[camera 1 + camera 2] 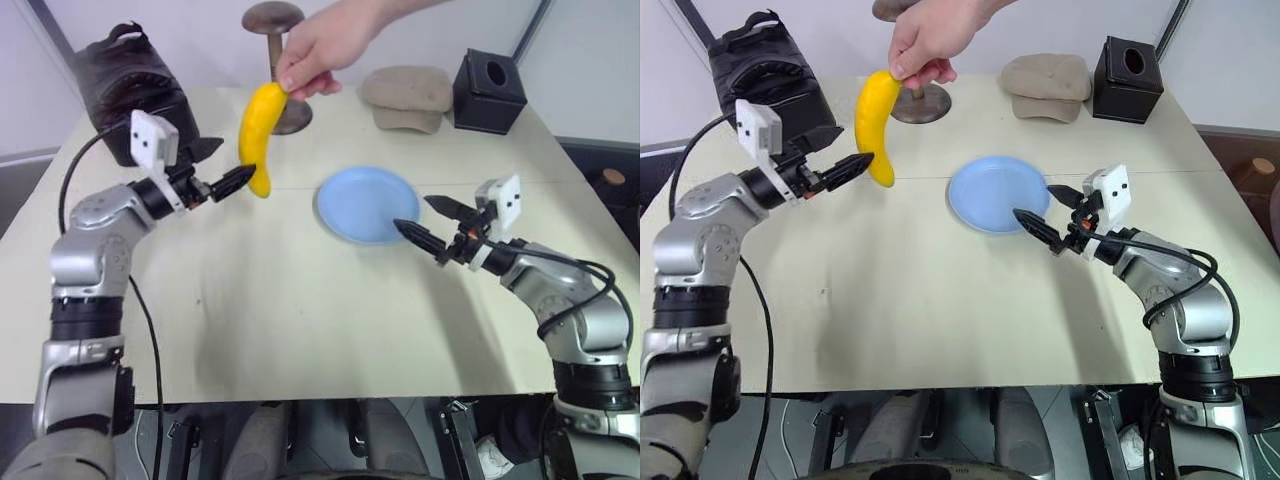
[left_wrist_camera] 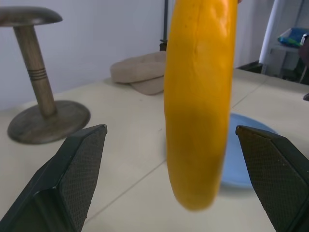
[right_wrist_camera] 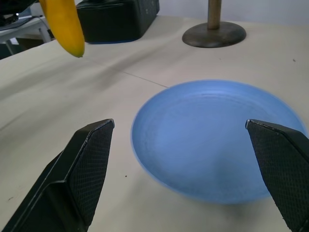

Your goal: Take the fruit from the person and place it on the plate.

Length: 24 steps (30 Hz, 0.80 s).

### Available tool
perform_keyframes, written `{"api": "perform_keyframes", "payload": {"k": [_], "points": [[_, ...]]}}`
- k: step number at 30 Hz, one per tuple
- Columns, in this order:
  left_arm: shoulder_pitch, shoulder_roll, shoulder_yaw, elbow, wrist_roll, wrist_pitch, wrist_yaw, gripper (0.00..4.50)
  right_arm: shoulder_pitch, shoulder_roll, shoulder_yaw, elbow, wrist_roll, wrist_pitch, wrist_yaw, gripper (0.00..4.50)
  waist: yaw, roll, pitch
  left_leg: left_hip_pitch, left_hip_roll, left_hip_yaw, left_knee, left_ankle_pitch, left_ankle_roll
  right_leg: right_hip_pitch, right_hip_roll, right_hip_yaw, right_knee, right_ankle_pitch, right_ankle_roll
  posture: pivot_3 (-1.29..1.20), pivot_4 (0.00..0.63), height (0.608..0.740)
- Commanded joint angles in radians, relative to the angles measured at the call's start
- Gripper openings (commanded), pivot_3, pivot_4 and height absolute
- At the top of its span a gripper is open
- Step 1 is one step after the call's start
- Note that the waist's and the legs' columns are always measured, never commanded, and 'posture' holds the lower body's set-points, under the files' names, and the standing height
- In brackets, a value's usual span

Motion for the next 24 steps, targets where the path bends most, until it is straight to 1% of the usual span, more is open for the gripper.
{"api": "perform_keyframes", "payload": {"k": [1,4,5,7,8,9,11,12,15,17,21,24], "points": [[-0.049,-0.012,-0.012,0.032,0.020,-0.040,-0.031,4.50,0.013,0.006,-0.035,-0.053,0.003,-0.024,-0.022,4.46,0.000,0.000,0.000,0.000,0.000,0.000,0.000,0.000,0.000,0.000,0.000,0.000,0.000,0.000,0.000,0.00,0.150,0.740],[-0.076,-0.031,-0.015,0.064,0.034,-0.051,-0.037,4.50,0.022,0.011,-0.039,-0.059,0.003,-0.028,-0.035,4.46,-0.003,0.000,0.000,0.000,0.000,0.000,0.000,0.000,0.000,0.000,0.000,0.000,0.000,0.000,0.000,0.00,0.150,0.740],[-0.085,-0.036,-0.016,0.075,0.040,-0.055,-0.037,4.24,0.024,0.012,-0.038,-0.060,0.003,-0.029,-0.038,4.49,-0.002,0.000,0.000,0.000,0.000,0.000,0.000,0.000,0.000,0.000,0.000,0.000,0.000,0.000,0.000,0.00,0.150,0.740],[-0.097,-0.047,-0.015,0.090,0.047,-0.063,-0.042,3.61,0.028,0.014,-0.039,-0.063,0.003,-0.032,-0.045,4.50,-0.001,0.000,0.000,0.000,0.000,0.000,0.000,0.000,0.000,0.000,0.000,0.000,0.000,0.000,0.000,0.00,0.150,0.740],[-0.101,-0.051,-0.015,0.094,0.050,-0.066,-0.044,3.17,0.030,0.014,-0.039,-0.064,0.002,-0.034,-0.048,4.50,-0.002,0.000,0.000,0.000,0.000,0.000,0.000,0.000,0.000,0.000,0.000,0.000,0.000,0.000,0.001,0.00,0.150,0.740],[-0.103,-0.053,-0.015,0.097,0.054,-0.068,-0.046,2.62,0.031,0.015,-0.040,-0.064,0.003,-0.036,-0.049,4.50,-0.002,0.000,0.000,0.000,0.000,0.000,0.000,0.000,0.000,0.000,0.000,0.000,0.000,0.000,0.001,0.00,0.150,0.740],[-0.107,-0.055,-0.013,0.104,0.061,-0.074,-0.052,1.66,0.033,0.015,-0.041,-0.062,0.003,-0.038,-0.052,4.50,-0.002,0.000,0.000,0.000,0.000,0.000,0.000,0.000,0.000,0.000,0.000,0.000,0.000,0.000,0.001,0.00,0.150,0.740],[-0.110,-0.055,-0.011,0.107,0.062,-0.075,-0.056,1.36,0.033,0.015,-0.041,-0.063,0.004,-0.038,-0.053,4.50,-0.002,0.000,0.000,0.000,0.000,0.000,0.000,0.000,0.000,0.000,0.000,0.000,0.000,0.000,0.001,0.00,0.150,0.740],[-0.118,-0.051,-0.020,0.116,0.084,-0.091,-0.060,1.36,0.034,0.015,-0.041,-0.063,0.005,-0.039,-0.056,4.50,-0.002,0.000,0.000,0.000,0.000,0.000,0.000,0.000,0.000,0.000,0.000,0.000,0.000,0.001,0.001,0.00,0.150,0.740],[-0.142,-0.055,-0.038,0.152,0.124,-0.150,-0.070,1.36,0.030,0.017,-0.037,-0.057,0.003,-0.041,-0.059,4.50,-0.001,0.000,0.000,0.000,0.000,0.000,0.000,0.000,0.000,0.000,0.000,0.000,0.000,0.001,0.001,0.00,0.150,0.740],[-0.275,-0.090,-0.133,0.337,0.231,-0.306,-0.150,1.36,0.017,0.024,-0.024,-0.036,-0.007,-0.055,-0.060,4.50,0.008,0.000,0.000,0.000,0.000,0.000,0.000,0.000,0.000,0.000,0.001,-0.001,0.000,0.001,0.002,0.00,0.150,0.740],[-0.383,-0.142,-0.196,0.506,0.301,-0.439,-0.218,1.36,0.009,0.036,-0.019,-0.023,-0.018,-0.069,-0.063,4.50,0.020,0.000,0.000,-0.001,-0.001,0.002,0.001,0.000,0.001,0.000,0.002,-0.001,0.000,0.002,0.003,0.00,0.150,0.740]]}}
